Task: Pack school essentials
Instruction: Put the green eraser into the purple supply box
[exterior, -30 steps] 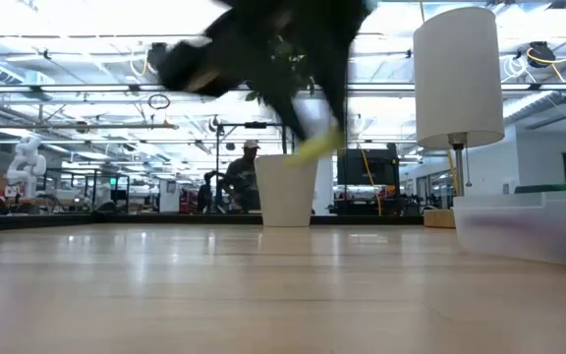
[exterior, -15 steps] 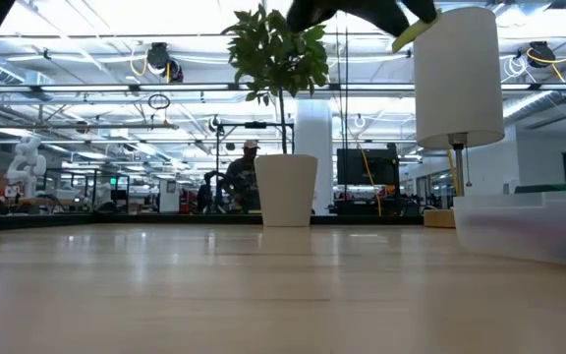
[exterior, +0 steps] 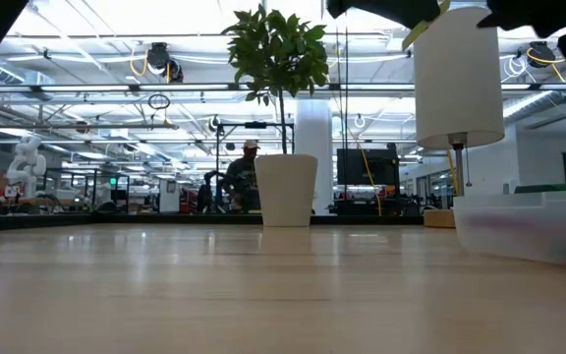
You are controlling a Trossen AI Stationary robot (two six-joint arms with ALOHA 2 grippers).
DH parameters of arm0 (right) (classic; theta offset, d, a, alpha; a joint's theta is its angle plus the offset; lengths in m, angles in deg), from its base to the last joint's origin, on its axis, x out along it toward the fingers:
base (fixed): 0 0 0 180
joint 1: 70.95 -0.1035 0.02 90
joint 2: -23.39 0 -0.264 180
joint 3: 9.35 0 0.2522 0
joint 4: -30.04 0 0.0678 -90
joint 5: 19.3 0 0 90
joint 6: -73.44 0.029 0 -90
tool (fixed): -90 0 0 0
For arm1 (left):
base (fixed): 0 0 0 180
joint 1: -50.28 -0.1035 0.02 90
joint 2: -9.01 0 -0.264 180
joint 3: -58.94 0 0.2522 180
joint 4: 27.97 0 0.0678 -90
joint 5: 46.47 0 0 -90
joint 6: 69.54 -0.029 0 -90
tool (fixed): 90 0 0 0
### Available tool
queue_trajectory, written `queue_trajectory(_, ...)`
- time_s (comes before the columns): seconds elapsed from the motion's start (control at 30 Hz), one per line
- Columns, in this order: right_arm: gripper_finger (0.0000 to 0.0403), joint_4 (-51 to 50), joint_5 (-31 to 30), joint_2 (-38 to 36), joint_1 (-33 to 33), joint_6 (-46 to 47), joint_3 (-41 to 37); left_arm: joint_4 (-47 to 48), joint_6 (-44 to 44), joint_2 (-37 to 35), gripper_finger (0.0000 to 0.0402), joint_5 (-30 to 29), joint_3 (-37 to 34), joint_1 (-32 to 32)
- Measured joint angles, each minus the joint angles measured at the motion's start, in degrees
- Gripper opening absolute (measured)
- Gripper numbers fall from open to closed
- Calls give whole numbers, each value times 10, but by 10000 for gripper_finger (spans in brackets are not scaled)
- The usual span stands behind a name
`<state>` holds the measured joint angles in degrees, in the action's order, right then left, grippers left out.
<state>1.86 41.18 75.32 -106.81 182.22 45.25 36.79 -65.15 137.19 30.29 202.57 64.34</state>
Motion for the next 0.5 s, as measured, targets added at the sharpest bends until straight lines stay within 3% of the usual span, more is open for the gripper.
queue_trajectory(0.23,169,63,12,39,37,-68,0,-28,-61,0,88,0,0,-13)
queue_trajectory(0.5,169,91,13,58,58,-76,0,-29,-77,0,88,-4,0,-15)
